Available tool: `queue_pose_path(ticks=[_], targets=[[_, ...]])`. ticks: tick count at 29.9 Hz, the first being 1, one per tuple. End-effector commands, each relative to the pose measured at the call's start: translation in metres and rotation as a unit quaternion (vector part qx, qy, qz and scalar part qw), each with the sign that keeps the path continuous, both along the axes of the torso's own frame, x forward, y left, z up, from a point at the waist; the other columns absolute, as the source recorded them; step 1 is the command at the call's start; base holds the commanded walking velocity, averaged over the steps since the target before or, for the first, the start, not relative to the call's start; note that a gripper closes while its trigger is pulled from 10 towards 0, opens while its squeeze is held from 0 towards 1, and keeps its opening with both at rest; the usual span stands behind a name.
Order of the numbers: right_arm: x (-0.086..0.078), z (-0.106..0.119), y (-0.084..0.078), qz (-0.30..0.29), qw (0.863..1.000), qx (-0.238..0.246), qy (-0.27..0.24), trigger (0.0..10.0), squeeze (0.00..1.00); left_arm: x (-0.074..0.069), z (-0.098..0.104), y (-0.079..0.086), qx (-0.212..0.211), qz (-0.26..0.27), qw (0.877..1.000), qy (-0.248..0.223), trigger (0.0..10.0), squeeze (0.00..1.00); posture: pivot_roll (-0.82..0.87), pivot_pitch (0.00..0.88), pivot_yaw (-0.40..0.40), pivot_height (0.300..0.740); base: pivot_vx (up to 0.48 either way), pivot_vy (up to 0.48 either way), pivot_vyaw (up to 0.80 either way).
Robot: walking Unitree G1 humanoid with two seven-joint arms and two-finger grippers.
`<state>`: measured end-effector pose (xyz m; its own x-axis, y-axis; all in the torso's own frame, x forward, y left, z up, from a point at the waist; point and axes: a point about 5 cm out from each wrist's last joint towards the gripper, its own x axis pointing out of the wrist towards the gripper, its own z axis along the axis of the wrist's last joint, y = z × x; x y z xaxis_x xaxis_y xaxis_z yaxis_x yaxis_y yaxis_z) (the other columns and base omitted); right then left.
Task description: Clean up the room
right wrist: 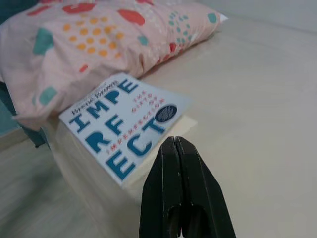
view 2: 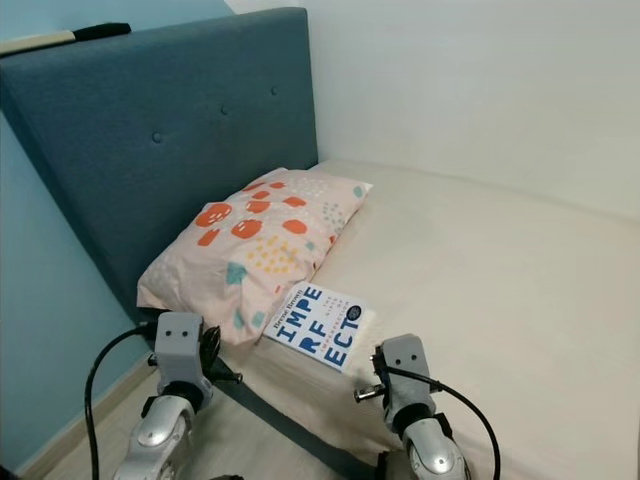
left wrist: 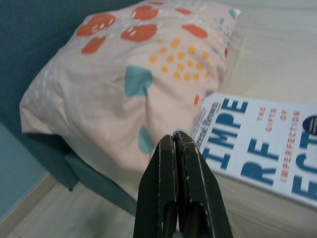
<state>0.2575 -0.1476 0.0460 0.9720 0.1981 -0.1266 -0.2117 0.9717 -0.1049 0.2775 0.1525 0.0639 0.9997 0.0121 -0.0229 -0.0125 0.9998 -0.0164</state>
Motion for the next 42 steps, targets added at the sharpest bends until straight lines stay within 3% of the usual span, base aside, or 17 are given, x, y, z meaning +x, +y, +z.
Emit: queue_pose_path(ticks=[1, 18, 29, 42], targets=[[0.000, 0.001, 0.002, 0.002, 1.000, 0.005, -0.004, 10.0, 0.00, -0.002, -0.002, 0.003, 0.008, 0.000, 1.000, 0.001, 10.0, 0.00, 0.01, 0.020, 0.002, 0.667, 0.000, 0.000, 0.00], [-0.001, 0.001, 0.003, 0.002, 1.000, 0.006, -0.004, 10.0, 0.00, -0.008, -0.008, 0.002, 0.022, -0.011, 1.000, 0.003, 10.0, 0.00, 0.00, 0.017, -0.001, 0.740, 0.000, 0.000, 0.00], [-0.004, -0.002, 0.005, 0.004, 1.000, 0.009, 0.001, 10.0, 0.00, -0.008, -0.009, 0.003, 0.027, -0.006, 1.000, 0.006, 10.0, 0.00, 0.01, 0.012, 0.000, 0.740, 0.000, 0.000, 0.00], [-0.011, -0.040, 0.003, -0.015, 0.995, 0.007, 0.100, 10.0, 0.00, -0.022, -0.041, 0.003, 0.041, -0.032, 0.997, 0.060, 10.0, 0.00, 0.01, 0.010, 0.000, 0.740, 0.000, 0.000, 0.00]])
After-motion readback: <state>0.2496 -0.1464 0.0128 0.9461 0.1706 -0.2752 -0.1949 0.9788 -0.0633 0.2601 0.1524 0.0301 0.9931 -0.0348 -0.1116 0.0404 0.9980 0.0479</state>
